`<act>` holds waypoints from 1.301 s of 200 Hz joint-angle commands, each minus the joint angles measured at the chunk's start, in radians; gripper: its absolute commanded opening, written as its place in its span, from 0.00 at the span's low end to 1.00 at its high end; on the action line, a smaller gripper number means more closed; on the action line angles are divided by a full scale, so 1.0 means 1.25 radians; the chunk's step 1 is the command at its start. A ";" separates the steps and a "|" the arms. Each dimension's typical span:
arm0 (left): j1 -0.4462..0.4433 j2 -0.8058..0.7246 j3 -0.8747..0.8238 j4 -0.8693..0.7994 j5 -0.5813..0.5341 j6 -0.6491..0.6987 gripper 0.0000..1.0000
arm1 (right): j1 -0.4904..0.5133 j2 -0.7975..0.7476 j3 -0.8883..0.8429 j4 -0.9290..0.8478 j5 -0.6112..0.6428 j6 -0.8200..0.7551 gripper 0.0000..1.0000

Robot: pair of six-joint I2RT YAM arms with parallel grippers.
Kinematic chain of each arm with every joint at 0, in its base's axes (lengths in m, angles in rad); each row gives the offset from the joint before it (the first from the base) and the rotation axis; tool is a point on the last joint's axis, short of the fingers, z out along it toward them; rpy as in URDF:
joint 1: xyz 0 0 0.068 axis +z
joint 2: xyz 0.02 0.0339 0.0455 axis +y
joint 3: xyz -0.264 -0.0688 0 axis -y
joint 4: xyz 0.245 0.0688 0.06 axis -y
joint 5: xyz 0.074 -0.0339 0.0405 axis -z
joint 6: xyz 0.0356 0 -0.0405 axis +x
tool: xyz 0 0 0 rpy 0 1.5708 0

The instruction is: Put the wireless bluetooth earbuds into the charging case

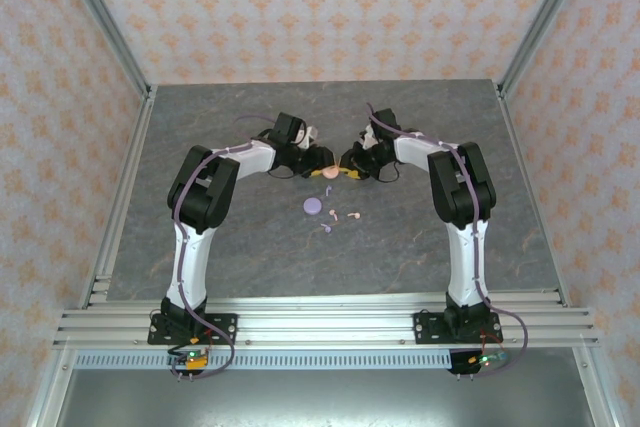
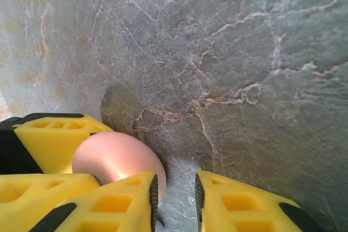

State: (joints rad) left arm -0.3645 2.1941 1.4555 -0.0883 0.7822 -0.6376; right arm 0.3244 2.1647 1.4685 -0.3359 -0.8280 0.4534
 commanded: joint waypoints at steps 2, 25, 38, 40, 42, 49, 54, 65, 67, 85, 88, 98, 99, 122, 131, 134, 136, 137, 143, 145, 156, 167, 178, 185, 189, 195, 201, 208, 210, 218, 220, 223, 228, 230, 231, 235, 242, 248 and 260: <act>-0.023 0.008 -0.022 -0.001 0.022 -0.018 0.42 | 0.005 0.017 0.010 0.002 0.006 0.007 0.27; -0.026 0.008 -0.020 -0.016 0.008 -0.016 0.39 | 0.005 0.012 0.008 0.003 0.007 0.009 0.27; -0.025 0.008 -0.019 -0.027 0.001 -0.012 0.38 | 0.005 0.011 0.007 0.005 0.006 0.010 0.27; -0.026 0.008 -0.019 -0.027 0.001 -0.012 0.38 | 0.005 0.011 0.006 0.005 0.006 0.010 0.27; -0.026 0.008 -0.019 -0.027 0.001 -0.011 0.37 | 0.005 0.011 0.007 0.004 0.006 0.009 0.27; -0.026 0.007 -0.019 -0.027 0.000 -0.012 0.34 | 0.005 0.010 0.007 0.004 0.006 0.009 0.27; -0.026 0.007 -0.020 -0.027 0.000 -0.013 0.33 | 0.005 0.007 0.005 0.005 0.007 0.008 0.27; -0.025 0.005 -0.020 -0.027 -0.002 -0.015 0.30 | 0.005 0.001 0.003 0.005 0.012 0.007 0.27; -0.026 0.004 -0.019 -0.027 -0.002 -0.015 0.29 | 0.004 -0.001 0.001 0.006 0.014 0.006 0.27; -0.025 -0.004 -0.016 -0.032 -0.008 -0.014 0.26 | 0.005 -0.021 -0.008 0.004 0.035 0.002 0.27; -0.025 -0.006 -0.015 -0.034 -0.008 -0.013 0.25 | 0.005 -0.025 -0.010 0.002 0.039 0.000 0.27; -0.023 -0.013 -0.012 -0.037 -0.012 -0.010 0.22 | 0.005 -0.039 -0.015 -0.001 0.050 -0.007 0.27; -0.022 -0.014 -0.012 -0.039 -0.013 -0.010 0.21 | 0.005 -0.040 -0.016 -0.001 0.051 -0.007 0.27; -0.018 -0.036 -0.010 -0.045 -0.019 0.000 0.21 | 0.005 -0.070 -0.026 -0.002 0.066 -0.020 0.28; -0.016 -0.039 -0.004 -0.057 -0.025 0.009 0.21 | 0.006 -0.077 -0.028 -0.003 0.071 -0.024 0.28; -0.015 -0.040 -0.002 -0.061 -0.025 0.012 0.21 | 0.006 -0.077 -0.029 -0.004 0.074 -0.025 0.28; -0.015 -0.039 0.001 -0.064 -0.024 0.015 0.21 | 0.006 -0.078 -0.027 -0.006 0.074 -0.026 0.28; -0.015 -0.038 0.002 -0.066 -0.024 0.016 0.22 | 0.006 -0.078 -0.027 -0.007 0.074 -0.026 0.28; -0.014 -0.034 0.011 -0.079 -0.025 0.024 0.22 | 0.005 -0.079 -0.025 -0.012 0.078 -0.029 0.28; -0.014 -0.033 0.013 -0.083 -0.025 0.027 0.22 | 0.006 -0.079 -0.024 -0.014 0.079 -0.030 0.28; -0.012 -0.022 0.026 -0.097 -0.025 0.037 0.22 | 0.005 -0.079 -0.023 -0.019 0.087 -0.034 0.29; -0.010 -0.014 0.029 -0.101 -0.026 0.039 0.23 | 0.005 -0.076 -0.023 -0.022 0.089 -0.036 0.29; -0.008 -0.008 0.030 -0.101 -0.026 0.041 0.25 | 0.004 -0.074 -0.023 -0.022 0.088 -0.035 0.29; -0.007 -0.006 0.028 -0.101 -0.027 0.041 0.28 | 0.004 -0.073 -0.023 -0.024 0.088 -0.036 0.29; -0.007 -0.005 0.028 -0.102 -0.027 0.042 0.29 | 0.004 -0.073 -0.023 -0.023 0.086 -0.036 0.29; -0.007 -0.003 0.028 -0.104 -0.027 0.044 0.32 | 0.004 -0.071 -0.024 -0.024 0.086 -0.037 0.29; -0.006 -0.003 0.027 -0.104 -0.028 0.044 0.34 | 0.004 -0.071 -0.023 -0.026 0.087 -0.038 0.29; -0.006 -0.005 0.025 -0.104 -0.029 0.043 0.35 | 0.004 -0.070 -0.024 -0.027 0.086 -0.040 0.29; -0.005 -0.005 0.025 -0.104 -0.030 0.043 0.36 | 0.004 -0.071 -0.024 -0.028 0.086 -0.040 0.29; -0.005 -0.007 0.024 -0.105 -0.030 0.045 0.38 | 0.003 -0.069 -0.022 -0.031 0.088 -0.042 0.29; -0.005 -0.008 0.024 -0.105 -0.031 0.045 0.38 | 0.003 -0.069 -0.022 -0.031 0.089 -0.042 0.29; -0.005 -0.009 0.024 -0.106 -0.032 0.046 0.39 | 0.004 -0.068 -0.022 -0.031 0.088 -0.042 0.29; -0.005 -0.011 0.023 -0.108 -0.034 0.047 0.40 | 0.004 -0.068 -0.023 -0.031 0.089 -0.042 0.29; -0.005 -0.012 0.023 -0.109 -0.034 0.047 0.41 | 0.004 -0.068 -0.024 -0.031 0.089 -0.043 0.29; -0.004 -0.012 0.023 -0.109 -0.035 0.048 0.41 | 0.004 -0.068 -0.023 -0.032 0.089 -0.043 0.29; -0.004 -0.013 0.024 -0.111 -0.035 0.049 0.42 | 0.004 -0.067 -0.023 -0.033 0.089 -0.043 0.29; -0.004 -0.016 0.026 -0.115 -0.035 0.052 0.43 | 0.004 -0.067 -0.023 -0.032 0.088 -0.043 0.29; -0.003 -0.017 0.027 -0.118 -0.037 0.053 0.43 | 0.004 -0.066 -0.023 -0.032 0.089 -0.045 0.29; -0.003 -0.021 0.028 -0.124 -0.039 0.057 0.44 | 0.004 -0.066 -0.023 -0.034 0.090 -0.045 0.29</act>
State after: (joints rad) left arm -0.3790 2.1876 1.4761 -0.1810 0.7708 -0.6003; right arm 0.3267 2.1010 1.4414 -0.3515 -0.7364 0.4156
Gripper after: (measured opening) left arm 0.432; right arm 0.289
